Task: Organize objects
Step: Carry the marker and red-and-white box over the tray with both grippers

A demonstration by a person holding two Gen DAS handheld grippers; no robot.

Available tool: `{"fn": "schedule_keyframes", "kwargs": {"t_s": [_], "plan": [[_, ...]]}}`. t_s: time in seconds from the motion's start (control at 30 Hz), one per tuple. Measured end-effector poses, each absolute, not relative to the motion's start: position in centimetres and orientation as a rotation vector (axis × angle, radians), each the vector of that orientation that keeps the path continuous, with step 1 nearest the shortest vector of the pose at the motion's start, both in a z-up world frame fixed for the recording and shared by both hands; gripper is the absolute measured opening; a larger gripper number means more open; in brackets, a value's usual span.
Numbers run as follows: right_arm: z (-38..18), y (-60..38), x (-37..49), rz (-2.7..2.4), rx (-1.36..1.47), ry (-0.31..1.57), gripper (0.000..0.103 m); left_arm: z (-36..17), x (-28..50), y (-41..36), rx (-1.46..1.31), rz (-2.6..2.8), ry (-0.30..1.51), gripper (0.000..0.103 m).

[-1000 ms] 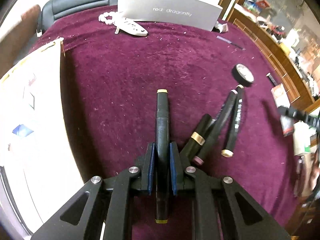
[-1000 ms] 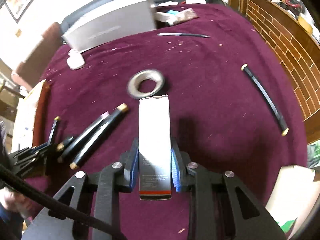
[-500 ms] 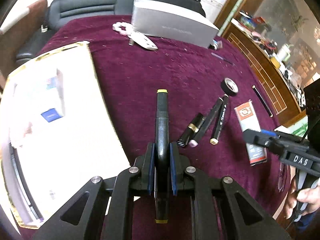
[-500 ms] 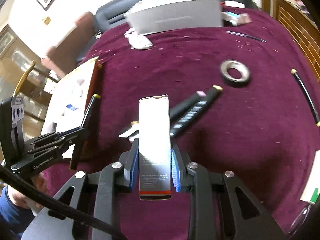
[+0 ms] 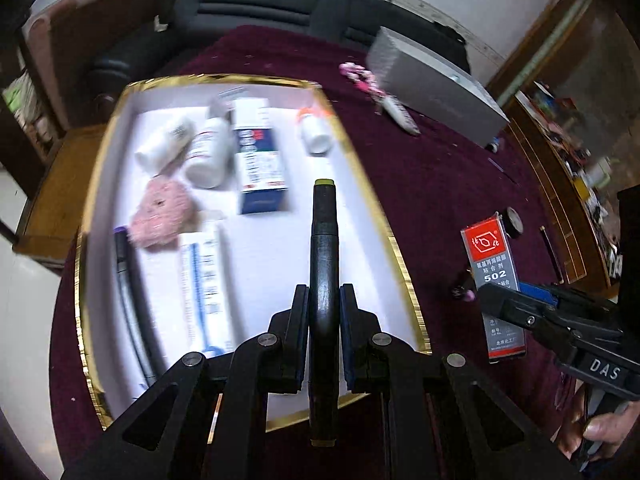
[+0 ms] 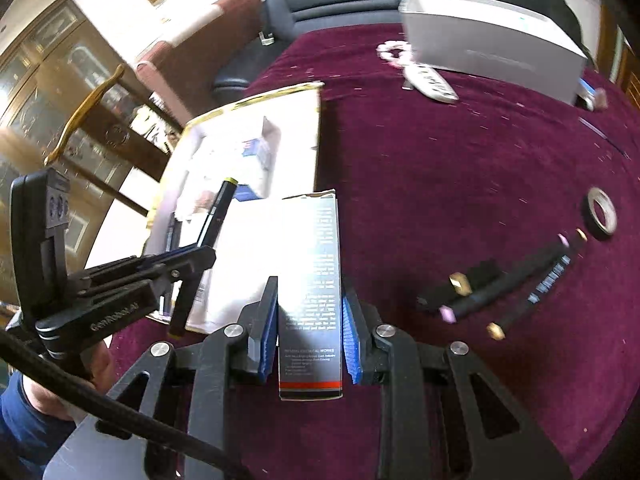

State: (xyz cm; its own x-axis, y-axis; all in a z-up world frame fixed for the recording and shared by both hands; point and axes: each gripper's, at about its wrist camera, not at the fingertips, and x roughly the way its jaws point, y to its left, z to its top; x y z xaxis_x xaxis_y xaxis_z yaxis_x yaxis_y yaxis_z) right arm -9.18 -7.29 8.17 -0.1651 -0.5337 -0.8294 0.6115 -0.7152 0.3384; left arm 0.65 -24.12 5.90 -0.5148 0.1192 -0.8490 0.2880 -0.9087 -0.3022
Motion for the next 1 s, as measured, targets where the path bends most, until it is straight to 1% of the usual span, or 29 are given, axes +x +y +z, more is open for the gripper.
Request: {"fn": "schedule_keyframes", "kwargs": {"t_s": [0.37, 0.7, 1.0], "plan": [[6.4, -14.0, -10.6, -1.918, 1.388, 0.186, 0.025, 3.6, 0.6, -27.1, 1.49, -2.487, 0.696, 0.012], [3.8, -17.6, -13.4, -1.924, 1.44, 0.251, 0.025, 2.2, 0.4, -27.8, 1.467, -2.405, 0.766, 0.012], [2.2, -19.4, -14.3, -1.923, 1.449, 0.312, 0.025, 0.9, -0.8, -28.0, 1.454, -2.354, 0.736, 0.012]]}}
